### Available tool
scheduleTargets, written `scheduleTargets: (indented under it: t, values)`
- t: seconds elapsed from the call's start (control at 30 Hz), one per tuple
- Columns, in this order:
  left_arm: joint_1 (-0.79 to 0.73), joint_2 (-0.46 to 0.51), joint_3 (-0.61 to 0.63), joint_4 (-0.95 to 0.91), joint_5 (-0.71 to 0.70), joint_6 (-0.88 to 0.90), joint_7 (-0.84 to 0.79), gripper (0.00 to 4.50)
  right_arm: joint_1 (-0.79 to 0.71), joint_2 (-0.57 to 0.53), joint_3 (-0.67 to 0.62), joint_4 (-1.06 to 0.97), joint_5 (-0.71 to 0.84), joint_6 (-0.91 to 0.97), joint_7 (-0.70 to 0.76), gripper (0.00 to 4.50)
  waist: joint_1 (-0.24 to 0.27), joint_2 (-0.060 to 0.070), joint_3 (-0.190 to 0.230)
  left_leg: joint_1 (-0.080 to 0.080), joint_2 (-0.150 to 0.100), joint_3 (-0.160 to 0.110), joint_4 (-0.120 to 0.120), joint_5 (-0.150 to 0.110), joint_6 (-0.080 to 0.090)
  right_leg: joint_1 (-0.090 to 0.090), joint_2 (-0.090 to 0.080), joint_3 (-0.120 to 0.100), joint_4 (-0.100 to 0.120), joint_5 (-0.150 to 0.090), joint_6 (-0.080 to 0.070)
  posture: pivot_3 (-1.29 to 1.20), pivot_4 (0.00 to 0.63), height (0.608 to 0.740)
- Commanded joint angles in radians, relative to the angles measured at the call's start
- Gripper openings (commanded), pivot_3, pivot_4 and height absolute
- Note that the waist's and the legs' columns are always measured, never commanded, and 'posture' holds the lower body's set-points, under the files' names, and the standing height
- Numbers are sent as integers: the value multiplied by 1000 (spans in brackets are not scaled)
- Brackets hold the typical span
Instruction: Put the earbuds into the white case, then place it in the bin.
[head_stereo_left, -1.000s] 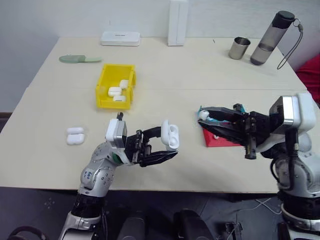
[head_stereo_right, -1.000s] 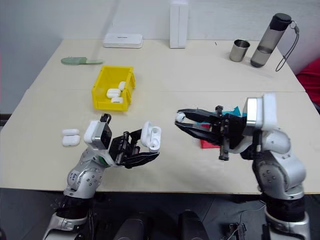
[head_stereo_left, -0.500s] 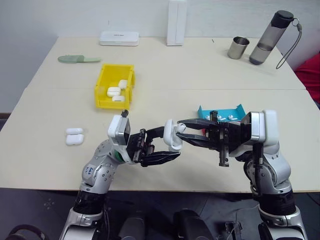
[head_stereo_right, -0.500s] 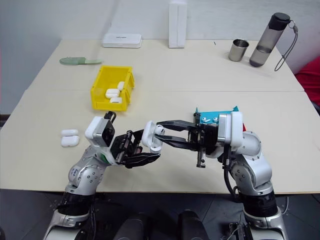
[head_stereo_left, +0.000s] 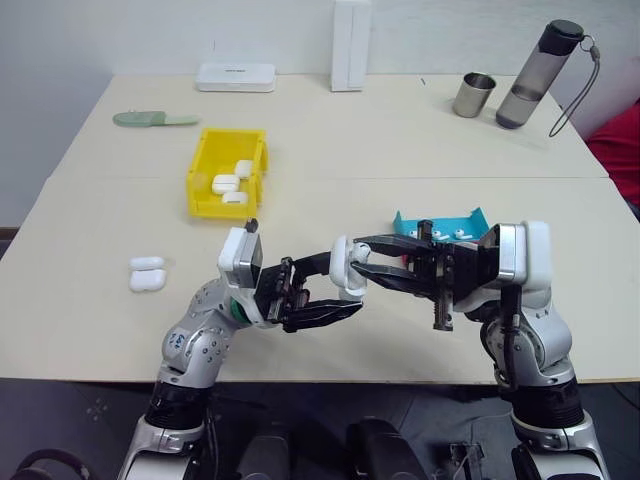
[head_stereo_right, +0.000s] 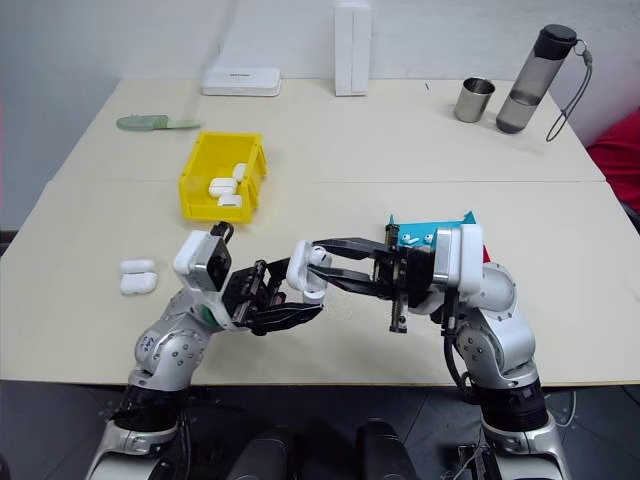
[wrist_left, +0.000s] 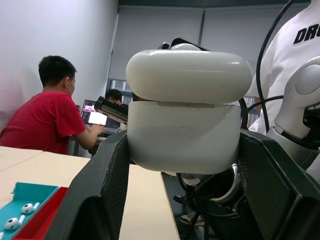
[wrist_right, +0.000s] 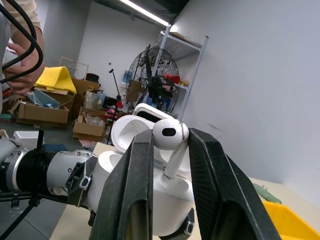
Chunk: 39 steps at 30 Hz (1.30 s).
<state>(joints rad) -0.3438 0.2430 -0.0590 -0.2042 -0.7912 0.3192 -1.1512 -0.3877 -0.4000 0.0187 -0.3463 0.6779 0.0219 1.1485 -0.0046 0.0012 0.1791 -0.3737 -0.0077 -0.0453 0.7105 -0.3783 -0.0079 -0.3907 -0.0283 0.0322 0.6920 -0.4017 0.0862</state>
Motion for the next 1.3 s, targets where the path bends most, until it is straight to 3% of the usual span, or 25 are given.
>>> scheduleTargets:
  t: [0.03,0.53,0.83,1.0,1.23,1.3]
  values:
    - [-13,-5,-10,-72,-13,-14,-10,2761,-1,-11,10,15,-23,2,2,959,0,0,0,0,0,0,0,0,0,0,0,0,0,0,0,0,150,740]
    - [-30,-41,-9,-45,28,-63,-18,2761,29,-120,32,70,-7,66,116,959,1,0,0,0,0,0,0,0,0,0,0,0,-1,0,0,0,150,740]
    - [-28,-43,-21,-22,68,-101,-58,2761,-65,-183,44,38,23,187,105,959,1,0,0,0,0,0,0,0,0,0,0,0,-1,0,0,0,150,740]
    - [-27,-49,-25,0,86,-125,-77,2761,-127,-276,73,-15,56,352,117,959,3,0,0,0,0,0,-1,0,0,0,0,0,-2,0,0,0,150,740]
    - [-26,-65,-32,21,99,-157,-84,2761,-146,-284,57,-16,77,428,102,959,3,0,0,0,0,0,-1,0,0,0,0,0,-2,0,0,0,150,740]
    - [-25,-71,-31,26,104,-168,-85,2761,-146,-279,41,-16,83,418,109,1351,3,0,0,0,0,0,-1,0,0,0,0,0,-2,0,0,0,150,740]
